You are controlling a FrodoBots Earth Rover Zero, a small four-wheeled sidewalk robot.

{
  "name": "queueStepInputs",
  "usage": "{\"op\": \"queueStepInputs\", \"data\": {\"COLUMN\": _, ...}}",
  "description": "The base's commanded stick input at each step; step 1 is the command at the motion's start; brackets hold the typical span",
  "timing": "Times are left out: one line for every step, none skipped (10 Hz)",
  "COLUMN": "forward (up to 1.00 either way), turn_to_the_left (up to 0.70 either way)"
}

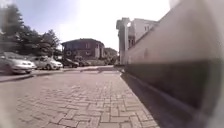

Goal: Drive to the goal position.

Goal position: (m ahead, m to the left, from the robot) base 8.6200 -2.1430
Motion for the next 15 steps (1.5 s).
{"op": "queueStepInputs", "data": {"forward": 0.7, "turn_to_the_left": 0.0}}
{"op": "queueStepInputs", "data": {"forward": 0.7, "turn_to_the_left": 0.0}}
{"op": "queueStepInputs", "data": {"forward": 0.7, "turn_to_the_left": 0.0}}
{"op": "queueStepInputs", "data": {"forward": 0.7, "turn_to_the_left": 0.0}}
{"op": "queueStepInputs", "data": {"forward": 0.7, "turn_to_the_left": 0.0}}
{"op": "queueStepInputs", "data": {"forward": 0.7, "turn_to_the_left": 0.0}}
{"op": "queueStepInputs", "data": {"forward": 0.7, "turn_to_the_left": 0.0}}
{"op": "queueStepInputs", "data": {"forward": 0.7, "turn_to_the_left": 0.0}}
{"op": "queueStepInputs", "data": {"forward": 0.7, "turn_to_the_left": 0.0}}
{"op": "queueStepInputs", "data": {"forward": 0.7, "turn_to_the_left": 0.0}}
{"op": "queueStepInputs", "data": {"forward": 0.7, "turn_to_the_left": 0.0}}
{"op": "queueStepInputs", "data": {"forward": 0.7, "turn_to_the_left": 0.0}}
{"op": "queueStepInputs", "data": {"forward": 0.7, "turn_to_the_left": 0.0}}
{"op": "queueStepInputs", "data": {"forward": 0.7, "turn_to_the_left": 0.0}}
{"op": "queueStepInputs", "data": {"forward": 0.7, "turn_to_the_left": 0.0}}
